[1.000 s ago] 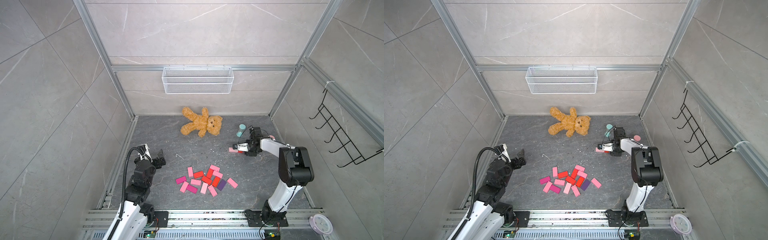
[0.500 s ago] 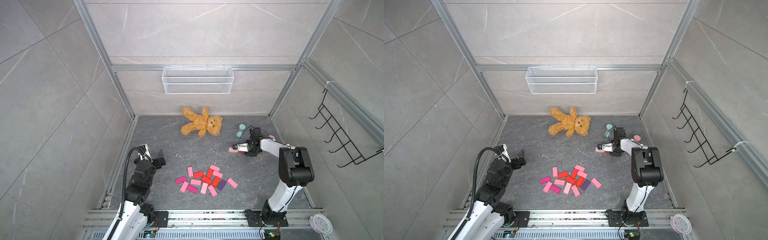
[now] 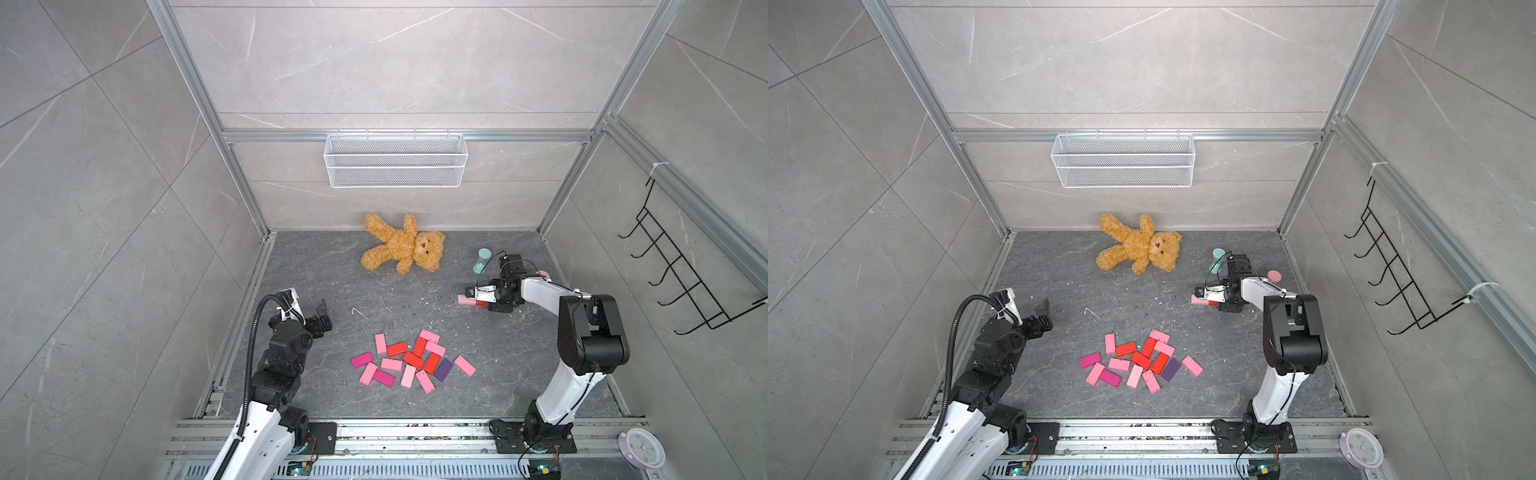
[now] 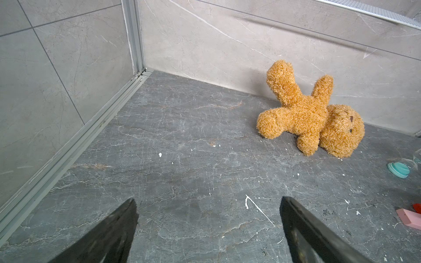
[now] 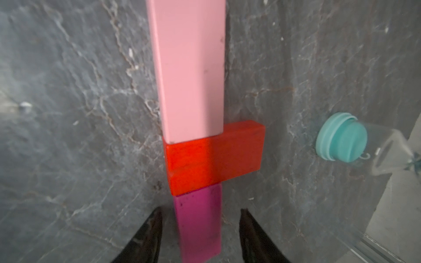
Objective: Assemble the letter t with building blocks
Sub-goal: Assemble the building block at the center of the board, then pick up the building block from the center of the board.
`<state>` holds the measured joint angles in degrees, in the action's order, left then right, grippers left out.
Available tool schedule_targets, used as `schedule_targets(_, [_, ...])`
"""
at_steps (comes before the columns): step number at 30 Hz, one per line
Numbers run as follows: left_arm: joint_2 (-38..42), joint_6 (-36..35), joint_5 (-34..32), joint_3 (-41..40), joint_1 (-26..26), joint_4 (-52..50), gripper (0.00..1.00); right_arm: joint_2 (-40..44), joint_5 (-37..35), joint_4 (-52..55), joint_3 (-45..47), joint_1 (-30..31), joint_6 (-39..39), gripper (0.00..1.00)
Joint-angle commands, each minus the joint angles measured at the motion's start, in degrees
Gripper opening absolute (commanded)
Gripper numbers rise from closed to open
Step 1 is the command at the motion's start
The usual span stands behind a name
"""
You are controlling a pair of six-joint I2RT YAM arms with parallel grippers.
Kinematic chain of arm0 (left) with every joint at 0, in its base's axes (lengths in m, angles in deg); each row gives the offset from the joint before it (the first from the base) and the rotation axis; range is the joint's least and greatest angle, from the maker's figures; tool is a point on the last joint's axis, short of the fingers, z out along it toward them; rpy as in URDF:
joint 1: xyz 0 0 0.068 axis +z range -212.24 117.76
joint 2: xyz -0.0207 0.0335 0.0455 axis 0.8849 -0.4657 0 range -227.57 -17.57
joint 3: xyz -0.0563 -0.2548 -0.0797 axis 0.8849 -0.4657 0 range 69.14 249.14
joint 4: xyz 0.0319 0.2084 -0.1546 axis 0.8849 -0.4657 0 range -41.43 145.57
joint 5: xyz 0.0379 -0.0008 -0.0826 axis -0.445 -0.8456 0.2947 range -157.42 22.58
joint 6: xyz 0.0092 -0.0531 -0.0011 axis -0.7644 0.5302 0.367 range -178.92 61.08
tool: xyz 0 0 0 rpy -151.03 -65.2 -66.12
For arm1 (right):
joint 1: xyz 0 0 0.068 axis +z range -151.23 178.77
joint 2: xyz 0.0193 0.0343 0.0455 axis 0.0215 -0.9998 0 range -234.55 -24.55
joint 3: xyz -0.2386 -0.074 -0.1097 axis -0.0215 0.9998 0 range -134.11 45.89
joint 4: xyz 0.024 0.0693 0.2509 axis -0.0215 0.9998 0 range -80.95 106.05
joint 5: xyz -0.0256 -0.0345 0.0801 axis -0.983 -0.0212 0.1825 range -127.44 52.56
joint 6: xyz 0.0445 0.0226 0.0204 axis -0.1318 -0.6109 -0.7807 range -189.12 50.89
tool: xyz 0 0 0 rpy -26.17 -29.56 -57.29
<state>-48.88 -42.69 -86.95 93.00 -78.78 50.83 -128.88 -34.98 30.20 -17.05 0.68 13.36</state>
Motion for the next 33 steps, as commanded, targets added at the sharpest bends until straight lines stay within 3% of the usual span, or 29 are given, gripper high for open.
schedule_targets(1, [0.4, -1.3, -1.4, 1.7, -0.4, 0.8, 0.99, 0.8, 3.1, 6.5, -0.6, -0.1, -2.4, 0.57])
schedule_targets(9, [-0.2, -1.2, -1.4, 1.7, -0.3, 0.9, 1.00, 5.3, 6.0, 9.4, -4.7, -1.0, -6.1, 0.58])
schedule_targets(16, [-0.5, -1.2, -1.7, 1.6, -0.4, 0.9, 1.00, 10.9, 8.6, 10.4, -8.4, -0.9, -16.3, 0.59])
schedule_targets(20, [-1.2, -1.3, -2.6, 1.5, -0.3, 1.1, 1.00, 13.5, 8.5, 13.9, -12.2, -0.1, -28.5, 0.57])
schedule_targets(25, [-1.9, -1.6, -3.5, 1.8, -0.4, 0.6, 1.00, 17.7, 8.2, 17.8, -11.1, 2.2, -36.3, 0.58])
schedule_targets(31, [-2.4, -1.9, -5.0, 2.2, -0.4, 0.0, 1.00, 21.7, 3.7, 23.3, -9.2, 9.9, -59.9, 0.55])
schedule_targets(33, [-2.8, -1.9, -5.1, 2.6, -0.4, -0.5, 1.00, 22.5, 1.5, 24.8, -8.3, 13.1, -65.7, 0.50])
